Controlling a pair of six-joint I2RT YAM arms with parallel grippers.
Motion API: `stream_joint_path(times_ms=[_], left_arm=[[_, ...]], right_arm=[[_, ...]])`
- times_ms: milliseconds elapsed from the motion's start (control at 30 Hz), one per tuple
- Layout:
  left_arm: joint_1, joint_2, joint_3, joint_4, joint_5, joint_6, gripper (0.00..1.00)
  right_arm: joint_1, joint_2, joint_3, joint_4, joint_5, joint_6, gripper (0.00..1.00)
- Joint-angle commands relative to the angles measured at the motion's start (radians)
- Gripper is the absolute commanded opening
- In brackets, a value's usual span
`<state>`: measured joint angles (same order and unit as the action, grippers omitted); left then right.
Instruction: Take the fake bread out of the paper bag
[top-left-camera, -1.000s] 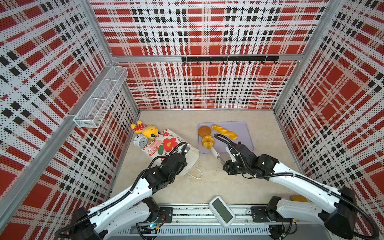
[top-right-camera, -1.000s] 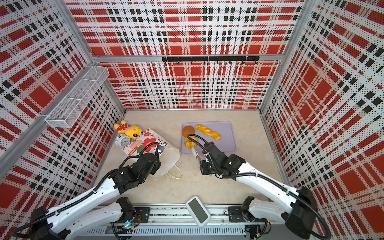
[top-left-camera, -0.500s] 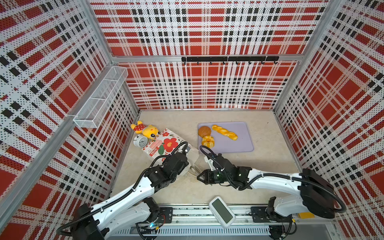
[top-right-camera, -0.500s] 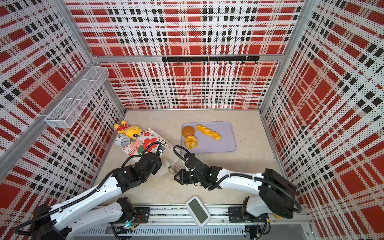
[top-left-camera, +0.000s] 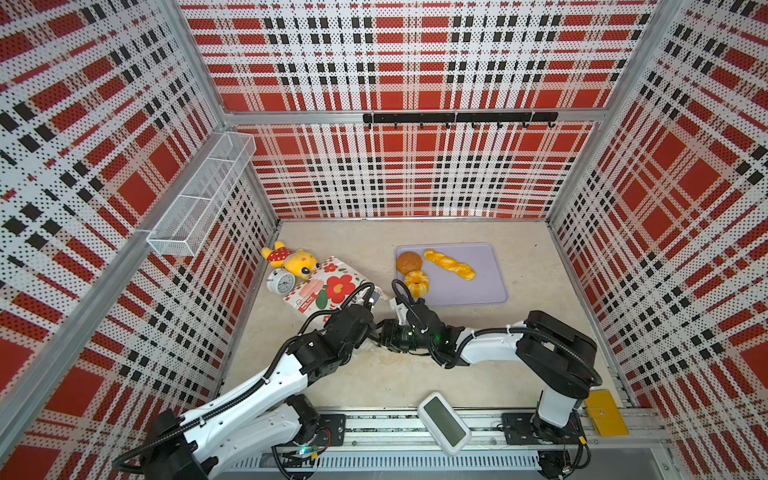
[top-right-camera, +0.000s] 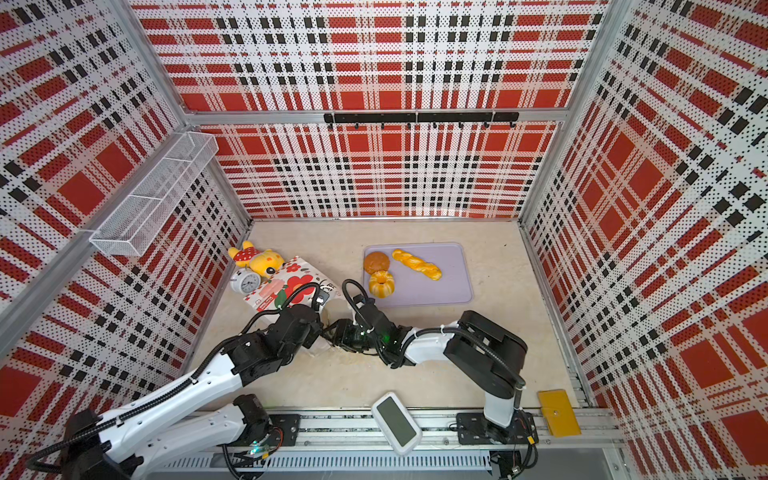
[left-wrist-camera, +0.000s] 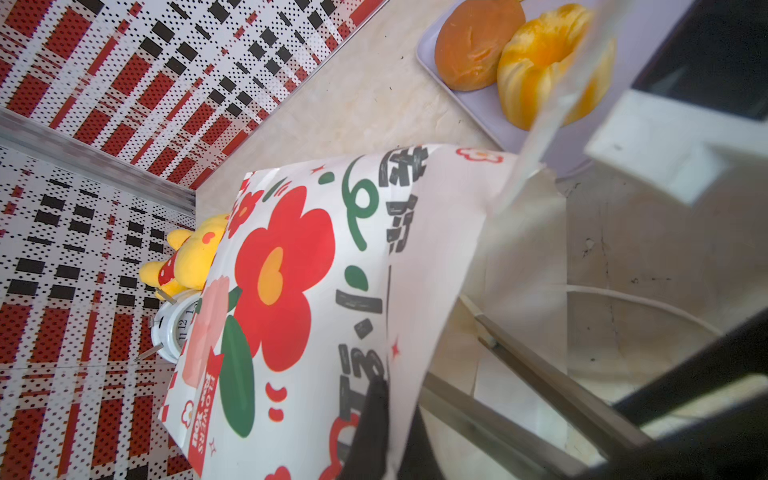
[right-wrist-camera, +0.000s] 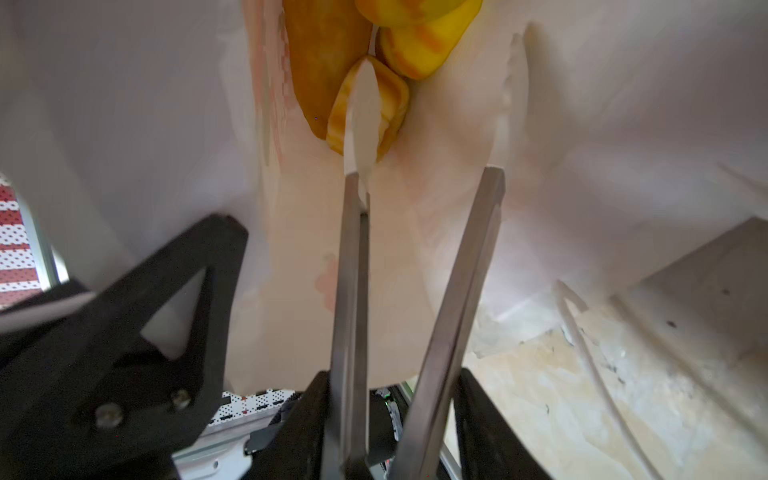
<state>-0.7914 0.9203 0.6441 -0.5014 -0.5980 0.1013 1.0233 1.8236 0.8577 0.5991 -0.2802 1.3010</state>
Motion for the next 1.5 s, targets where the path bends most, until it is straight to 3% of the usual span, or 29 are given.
stream_joint_path(times_ms=[0,167,300,433,467,633,833,1033,1233,1467], left_arm=[[0.004,-0.019,0.014,0.025,0.021,-0.022,0.0],[0.004,-0.017,0.014,0.023,0.024,-0.02,0.0],[0.004,-0.021,0.012,0.021,0.024,-0.021,0.0],[0.004,-0.023,0.012,0.021,0.025,-0.021,0.0],[0.004,-0.023,0.012,0.021,0.026,-0.02,0.0],[0.006,-0.012,0.015,0.026,0.023,-0.015,0.0],[0.006,-0.025,0.015,0.018,0.025,-0.025,0.0],[0.005,-0.03,0.014,0.018,0.017,-0.027,0.0],[0.006,-0.035,0.012,0.018,0.013,-0.024,0.0],[0.007,-0.037,0.012,0.014,0.007,-0.021,0.0]], right_arm=[[-0.019,0.037,0.044,0.194,0.001,0.076,0.5],[-0.041,0.092,0.067,0.262,-0.006,0.122,0.48],[-0.045,0.094,0.067,0.209,-0.037,0.09,0.48],[-0.04,0.033,0.01,0.096,-0.037,-0.046,0.57],[-0.03,0.009,-0.001,0.05,-0.018,-0.105,0.66],[0.112,-0.071,-0.006,-0.19,0.272,-0.463,0.71],[0.253,-0.033,-0.106,0.025,0.555,-0.727,0.72],[0.287,0.062,-0.076,0.027,0.585,-0.752,0.71],[0.32,0.106,0.033,-0.19,0.655,-0.757,0.69],[0.322,0.126,0.073,-0.282,0.684,-0.733,0.61]])
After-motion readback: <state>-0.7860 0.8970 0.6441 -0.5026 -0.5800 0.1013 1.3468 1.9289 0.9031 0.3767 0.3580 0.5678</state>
